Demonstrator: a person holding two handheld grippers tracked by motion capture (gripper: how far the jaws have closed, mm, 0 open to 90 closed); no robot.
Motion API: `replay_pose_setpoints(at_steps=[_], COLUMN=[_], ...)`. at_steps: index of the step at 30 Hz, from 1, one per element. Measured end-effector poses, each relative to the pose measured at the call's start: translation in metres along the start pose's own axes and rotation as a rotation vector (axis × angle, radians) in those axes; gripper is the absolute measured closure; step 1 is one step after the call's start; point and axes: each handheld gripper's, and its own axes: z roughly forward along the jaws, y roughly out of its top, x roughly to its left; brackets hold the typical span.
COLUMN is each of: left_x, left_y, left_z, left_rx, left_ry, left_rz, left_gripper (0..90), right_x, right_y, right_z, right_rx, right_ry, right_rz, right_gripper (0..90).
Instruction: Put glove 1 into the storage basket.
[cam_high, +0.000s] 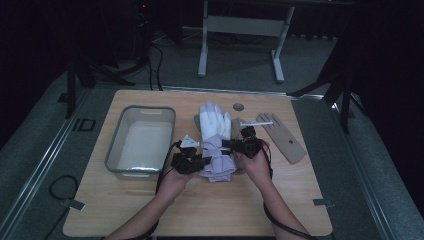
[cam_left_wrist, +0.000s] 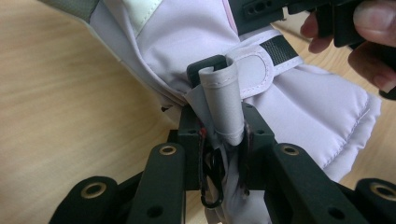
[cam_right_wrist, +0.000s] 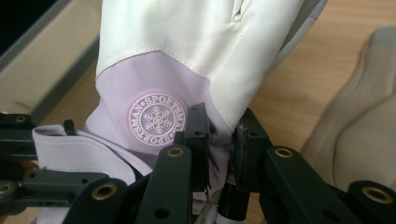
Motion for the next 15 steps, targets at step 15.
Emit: replay_pose_setpoints(at_steps=[15], left_x=[0.017], left_y=[0.031], left_z=[-0.048], left_rx=[-0.034], left_ry=[0.027], left_rz=[0.048], left_gripper=[75.2], right_x=[0.036], right_y=[0.043], right_z=[-0.006], right_rx=[-0.068], right_ry=[0.03], right_rz=[-0.051], right_gripper=[78.2])
